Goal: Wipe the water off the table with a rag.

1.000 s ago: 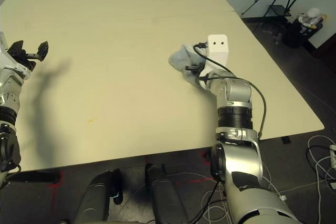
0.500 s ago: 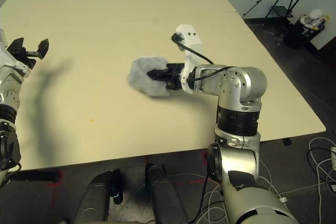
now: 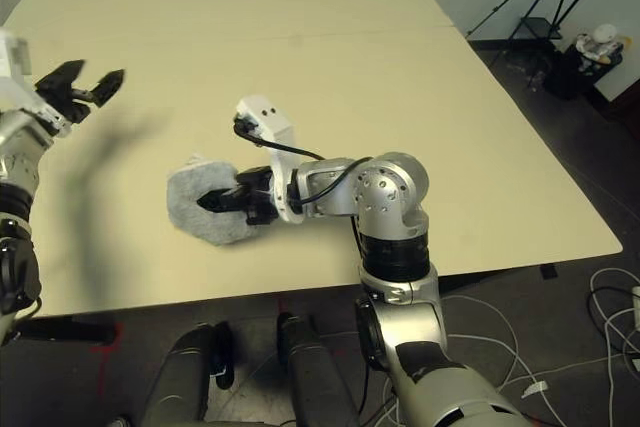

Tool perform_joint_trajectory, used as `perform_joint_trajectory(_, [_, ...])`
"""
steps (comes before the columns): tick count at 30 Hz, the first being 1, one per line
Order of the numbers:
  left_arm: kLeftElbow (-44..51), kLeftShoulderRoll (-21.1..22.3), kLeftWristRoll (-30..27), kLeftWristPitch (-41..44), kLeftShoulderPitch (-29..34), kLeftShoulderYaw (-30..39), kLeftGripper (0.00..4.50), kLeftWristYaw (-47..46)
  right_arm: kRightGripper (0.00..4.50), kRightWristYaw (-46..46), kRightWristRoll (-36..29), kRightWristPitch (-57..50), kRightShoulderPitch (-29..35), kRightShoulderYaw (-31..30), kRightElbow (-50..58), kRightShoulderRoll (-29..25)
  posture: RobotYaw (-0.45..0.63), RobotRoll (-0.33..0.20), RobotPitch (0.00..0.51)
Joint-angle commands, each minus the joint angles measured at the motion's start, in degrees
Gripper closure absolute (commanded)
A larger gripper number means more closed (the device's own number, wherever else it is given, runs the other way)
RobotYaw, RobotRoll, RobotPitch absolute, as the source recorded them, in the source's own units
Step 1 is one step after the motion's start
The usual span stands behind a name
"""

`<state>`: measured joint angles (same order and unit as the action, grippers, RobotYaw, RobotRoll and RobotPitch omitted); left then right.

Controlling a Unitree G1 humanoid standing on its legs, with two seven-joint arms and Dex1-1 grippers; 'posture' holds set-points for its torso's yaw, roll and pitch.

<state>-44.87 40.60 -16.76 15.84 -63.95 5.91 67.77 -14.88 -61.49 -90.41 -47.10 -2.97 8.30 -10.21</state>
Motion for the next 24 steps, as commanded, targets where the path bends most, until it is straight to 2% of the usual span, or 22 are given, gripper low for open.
perform_joint_trajectory(1, [3.2,3.2,-0.1,8.9,-4.7,-3.1,0.00,7.1,4.48,3.0,-5.3,-2.1,-1.4,-2.5,-2.0,0.8,0.02,0.000,0.249])
perform_joint_trajectory(3, [3.6,3.8,0.1,10.5,-6.6,-3.6,0.00,8.7,4.48,4.8,-6.6,-2.1,-1.7,-3.0,-3.3,1.7,0.02,0.000,0.250])
perform_joint_trajectory(5, [2.8,3.0,0.2,9.8,-7.6,-3.0,0.00,7.7,4.48,7.5,-2.7,-2.1,-0.5,-2.9,-5.9,4.5,0.03,0.000,0.250])
perform_joint_trajectory(15, [3.7,-0.1,0.1,8.7,-3.5,-2.1,0.00,5.4,4.48,13.1,8.0,-2.1,-0.3,1.8,-12.0,12.6,0.01,0.000,0.253])
perform_joint_trajectory(20, [4.0,-0.7,-0.2,8.8,-3.0,-1.8,0.00,4.7,4.48,15.1,13.2,-1.9,-0.6,5.7,-12.2,14.0,0.00,0.000,0.254])
perform_joint_trajectory(24, [3.6,-0.9,-0.2,8.5,-3.0,-1.7,0.00,4.3,4.48,15.7,17.0,-1.1,-2.3,8.9,-12.3,13.1,0.00,0.000,0.254])
